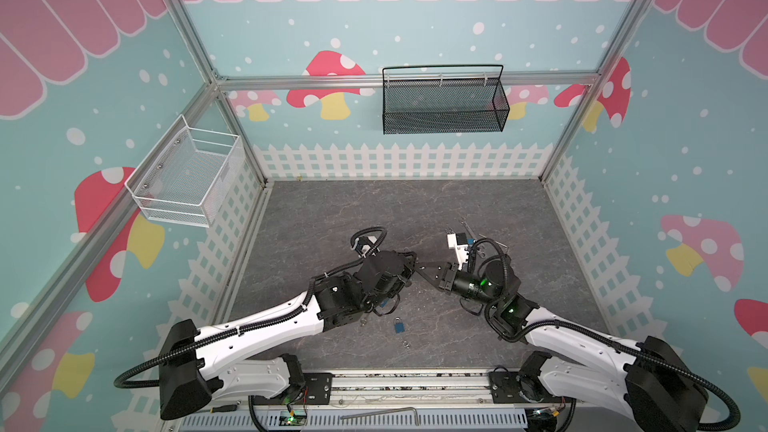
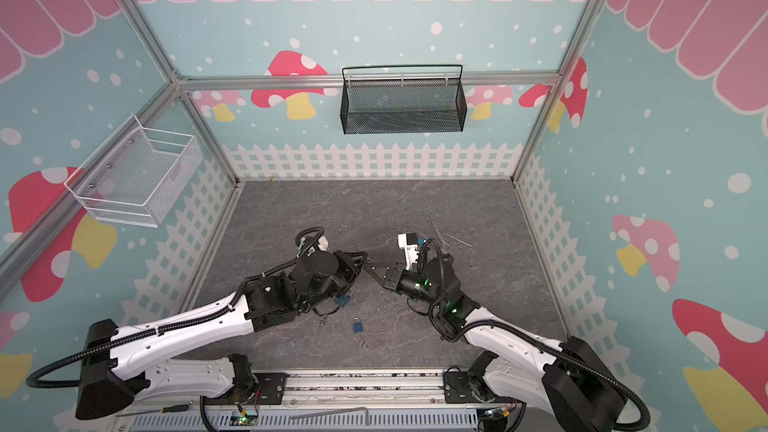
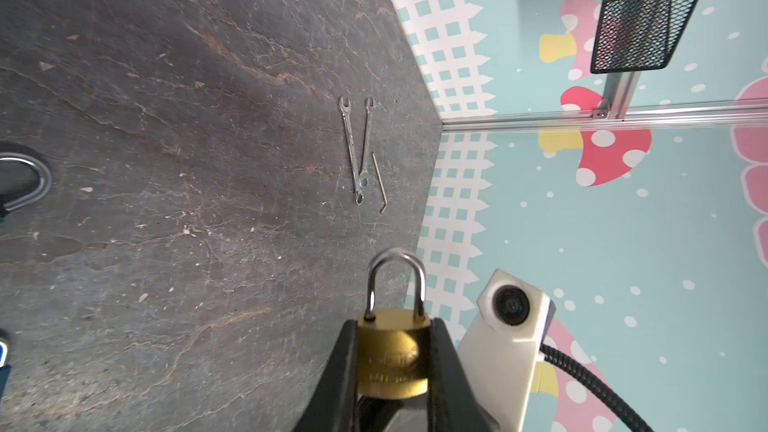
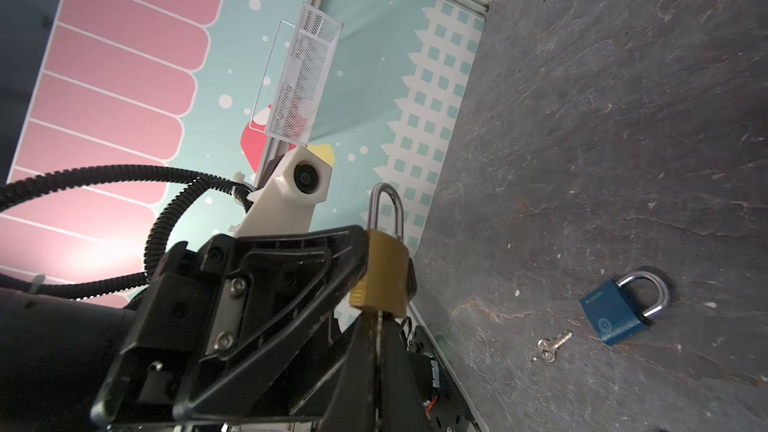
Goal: Unlock with the key
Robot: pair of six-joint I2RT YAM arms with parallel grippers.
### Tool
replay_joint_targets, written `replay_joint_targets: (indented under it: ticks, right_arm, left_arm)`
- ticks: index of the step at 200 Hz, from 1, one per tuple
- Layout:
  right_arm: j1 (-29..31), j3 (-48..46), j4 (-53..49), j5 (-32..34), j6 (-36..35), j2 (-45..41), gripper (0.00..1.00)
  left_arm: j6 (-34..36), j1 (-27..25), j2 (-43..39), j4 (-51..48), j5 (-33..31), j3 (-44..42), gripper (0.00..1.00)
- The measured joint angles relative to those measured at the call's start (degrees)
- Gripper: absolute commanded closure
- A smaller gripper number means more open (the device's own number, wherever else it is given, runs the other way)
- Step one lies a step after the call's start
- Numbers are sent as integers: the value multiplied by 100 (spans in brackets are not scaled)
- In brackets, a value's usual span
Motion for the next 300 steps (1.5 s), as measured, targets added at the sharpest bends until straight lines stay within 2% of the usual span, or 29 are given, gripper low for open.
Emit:
replay_joint_targets:
  ticks: [38,67,95,138,156,220,263,300]
  right_arm:
    - [4,9,-162,28,-160,-101,100]
    - [46,46,-402,22,-568,-219,78]
    - [68,212,-896,74,-1078,-398,69]
    - [74,466,-1976,173,-1926,-892,56]
    - [74,817,-2704,258,-2400,-964,52]
    - [76,2380,-4885,660,-3853,-787,38]
    - [79,3410,-5840,820,-4610,-44,32]
    - [79,4059,-6384,839,-5003,649,30]
  left_arm:
    - [111,-15,-17,-79,-22,52,100]
    - [308,-37,-20,-450,-42,229,100]
    - [492,52,-109,-844,-109,236,100]
    - [1344,553,-684,-1423,-138,229,100]
    - [1961,555,-997,-1604,-177,229,100]
    - [4970,529,-1445,-1606,-474,-197,100]
    - [6830,420,-1469,-935,-474,-839,100]
    - [7757,339,-1646,-173,-181,-1311,100]
